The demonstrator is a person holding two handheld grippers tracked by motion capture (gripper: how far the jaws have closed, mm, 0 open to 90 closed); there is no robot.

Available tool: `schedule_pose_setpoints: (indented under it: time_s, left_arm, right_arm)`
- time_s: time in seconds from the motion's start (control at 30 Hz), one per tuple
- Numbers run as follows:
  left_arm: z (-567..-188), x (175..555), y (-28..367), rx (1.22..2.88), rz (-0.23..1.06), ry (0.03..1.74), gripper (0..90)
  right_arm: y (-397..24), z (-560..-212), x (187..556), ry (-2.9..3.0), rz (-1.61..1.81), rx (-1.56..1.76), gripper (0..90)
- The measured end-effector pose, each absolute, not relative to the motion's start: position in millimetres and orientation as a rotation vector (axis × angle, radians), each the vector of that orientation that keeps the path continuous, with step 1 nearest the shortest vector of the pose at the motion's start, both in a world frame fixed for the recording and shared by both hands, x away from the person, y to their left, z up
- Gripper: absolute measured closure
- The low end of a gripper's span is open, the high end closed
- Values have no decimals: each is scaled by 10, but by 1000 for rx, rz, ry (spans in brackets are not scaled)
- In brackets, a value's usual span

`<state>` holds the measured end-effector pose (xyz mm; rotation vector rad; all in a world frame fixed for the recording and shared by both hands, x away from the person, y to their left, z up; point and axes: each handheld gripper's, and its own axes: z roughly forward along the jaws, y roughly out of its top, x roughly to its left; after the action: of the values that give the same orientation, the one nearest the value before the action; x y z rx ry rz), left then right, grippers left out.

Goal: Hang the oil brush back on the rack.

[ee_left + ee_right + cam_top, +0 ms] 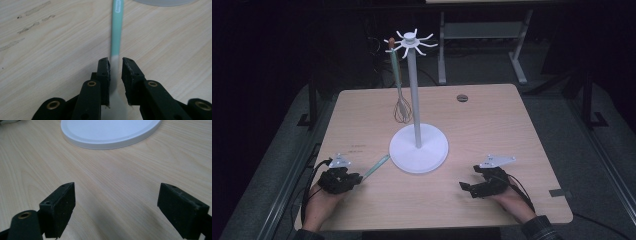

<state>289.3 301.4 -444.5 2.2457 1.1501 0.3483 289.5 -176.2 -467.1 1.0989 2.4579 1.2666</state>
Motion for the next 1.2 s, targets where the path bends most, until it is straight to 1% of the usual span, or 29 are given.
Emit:
schedule_pose_setpoints:
  time_s: [0.23,0.37,0.43,0.53,0.73,1.2]
  left_arm:
    - [-4509,2915,3011,2278,347,1172,757]
    - [-4519,2906,3005,2285,381,1163,780]
    - [-4519,2902,3002,2284,383,1164,806]
    - [-4520,2900,3004,2281,386,1163,821]
    - [-4517,2899,2999,2286,388,1159,828]
    - [-4463,2892,3072,2210,313,1182,831]
  right_arm:
    - [-1764,-4666,2893,2459,1267,1093,150]
    - [-1762,-4667,2895,2459,1266,1091,150]
    - [-1762,-4668,2894,2459,1267,1092,149]
    - [-1762,-4669,2893,2459,1267,1090,150]
    - [-1761,-4663,2885,2461,1267,1093,150]
    - [-1765,-4670,2895,2458,1269,1099,150]
